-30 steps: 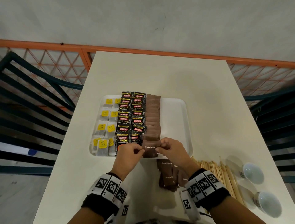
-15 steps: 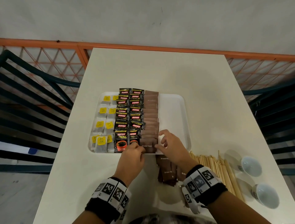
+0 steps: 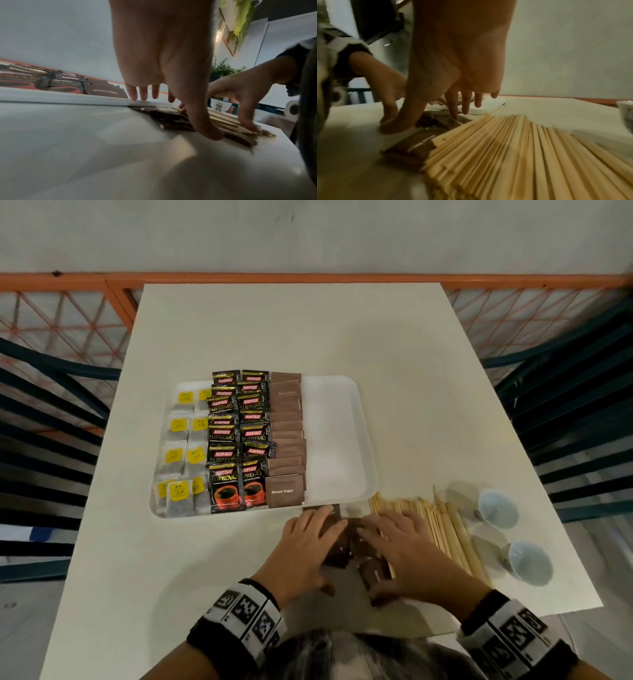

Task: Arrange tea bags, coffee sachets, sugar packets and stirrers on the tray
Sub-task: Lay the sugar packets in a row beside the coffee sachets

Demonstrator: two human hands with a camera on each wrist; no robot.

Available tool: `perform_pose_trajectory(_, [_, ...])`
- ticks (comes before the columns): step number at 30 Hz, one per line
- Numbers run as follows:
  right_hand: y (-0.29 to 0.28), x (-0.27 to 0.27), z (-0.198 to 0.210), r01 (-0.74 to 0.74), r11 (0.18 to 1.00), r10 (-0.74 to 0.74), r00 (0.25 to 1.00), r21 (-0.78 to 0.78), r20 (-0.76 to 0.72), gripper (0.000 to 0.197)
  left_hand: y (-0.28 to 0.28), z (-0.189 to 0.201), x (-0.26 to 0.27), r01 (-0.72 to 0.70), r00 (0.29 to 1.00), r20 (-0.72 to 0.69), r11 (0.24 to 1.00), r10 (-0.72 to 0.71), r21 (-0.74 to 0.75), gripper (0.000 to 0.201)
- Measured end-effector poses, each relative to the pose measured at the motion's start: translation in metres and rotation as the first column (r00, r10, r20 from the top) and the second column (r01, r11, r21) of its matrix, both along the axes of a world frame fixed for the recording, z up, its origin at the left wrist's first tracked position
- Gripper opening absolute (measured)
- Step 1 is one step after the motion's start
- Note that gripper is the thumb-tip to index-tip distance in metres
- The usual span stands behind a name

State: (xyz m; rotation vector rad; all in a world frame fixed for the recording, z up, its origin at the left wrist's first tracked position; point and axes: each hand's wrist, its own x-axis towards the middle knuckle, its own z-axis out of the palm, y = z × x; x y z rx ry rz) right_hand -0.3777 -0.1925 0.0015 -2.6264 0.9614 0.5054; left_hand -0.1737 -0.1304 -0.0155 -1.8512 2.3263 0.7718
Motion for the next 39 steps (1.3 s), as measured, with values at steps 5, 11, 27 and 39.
perform_pose_trajectory(5, [0.006, -0.004, -0.010, -0.212, 0.966, 0.198, 0.975, -0.147, -0.104, 0.104, -0.002, -0.005, -0.004, 0.027, 0.994, 0.104, 1.000, -0.026, -0.003, 0.081])
perform_pose_trajectory(11, [0.005, 0.016, -0.012, -0.280, 0.924, 0.299, 0.954, -0.259, 0.035, 0.073, 0.013, -0.008, 0.006, 0.020, 0.992, 0.129, 0.998, -0.012, -0.061, 0.073])
perform_pose_trajectory(27, [0.018, 0.061, -0.031, -0.276, 0.959, 0.277, 0.877, -0.059, 0.392, 0.045, 0.054, -0.021, 0.015, -0.238, 0.951, 0.165, 0.960, 0.261, -0.144, 0.062])
perform_pose_trajectory(39, [-0.003, 0.075, -0.013, 0.021, 0.937, -0.225, 0.798, 0.347, 0.560, 0.027, 0.040, 0.007, 0.021, -0.527, 0.836, -0.288, 0.829, 0.467, -0.187, 0.043])
